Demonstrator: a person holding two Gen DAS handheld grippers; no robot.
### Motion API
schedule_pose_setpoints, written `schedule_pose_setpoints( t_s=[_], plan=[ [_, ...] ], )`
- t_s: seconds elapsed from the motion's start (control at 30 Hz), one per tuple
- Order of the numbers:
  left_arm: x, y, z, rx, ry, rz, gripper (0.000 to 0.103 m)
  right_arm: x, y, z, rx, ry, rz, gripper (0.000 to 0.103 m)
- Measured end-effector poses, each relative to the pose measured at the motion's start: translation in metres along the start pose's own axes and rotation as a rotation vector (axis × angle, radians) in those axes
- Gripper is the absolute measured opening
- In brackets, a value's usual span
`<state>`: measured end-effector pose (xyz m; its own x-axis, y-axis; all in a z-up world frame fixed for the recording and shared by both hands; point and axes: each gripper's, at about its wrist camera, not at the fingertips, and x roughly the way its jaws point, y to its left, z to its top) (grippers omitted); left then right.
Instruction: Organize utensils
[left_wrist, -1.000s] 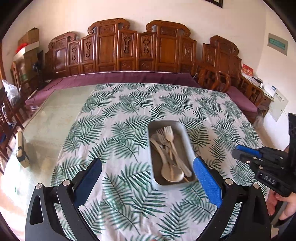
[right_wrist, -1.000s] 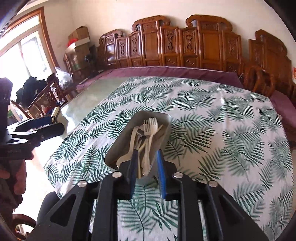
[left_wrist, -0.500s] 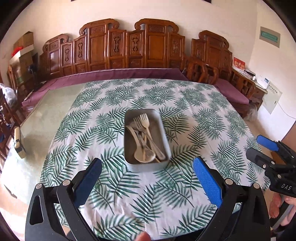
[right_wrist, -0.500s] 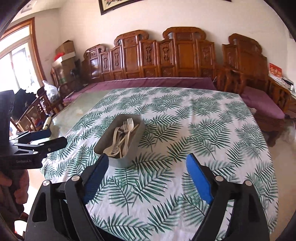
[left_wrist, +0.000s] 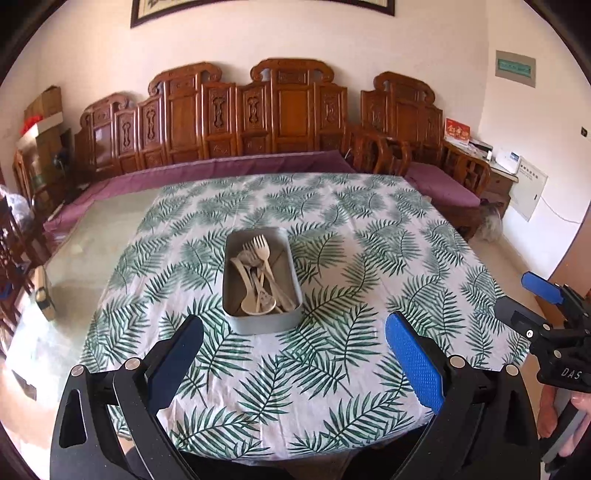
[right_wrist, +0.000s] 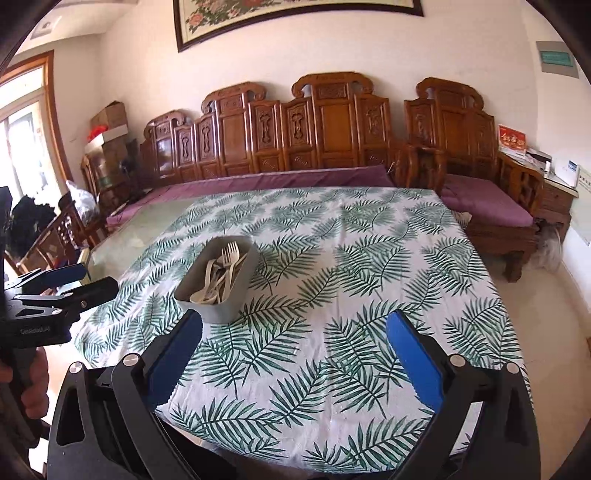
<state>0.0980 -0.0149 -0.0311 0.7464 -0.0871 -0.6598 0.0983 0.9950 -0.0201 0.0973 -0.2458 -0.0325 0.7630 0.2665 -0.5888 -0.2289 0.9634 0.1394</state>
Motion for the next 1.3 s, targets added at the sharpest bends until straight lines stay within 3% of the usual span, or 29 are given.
schedule_pose_setpoints(
  t_s=[0.67,1.3],
  plan=[
    [-0.103,-0.011,0.030,-0.027,-0.243,0.034,0.095,-0.105,0.024,0.042,-0.050,-0.263,-0.040,0.100],
    [-0.115,-0.010,0.027,-0.027,-0.264,0.042,0.095,-0.115,0.030,0.042,-0.048,-0.283,-0.030,0.100]
  ],
)
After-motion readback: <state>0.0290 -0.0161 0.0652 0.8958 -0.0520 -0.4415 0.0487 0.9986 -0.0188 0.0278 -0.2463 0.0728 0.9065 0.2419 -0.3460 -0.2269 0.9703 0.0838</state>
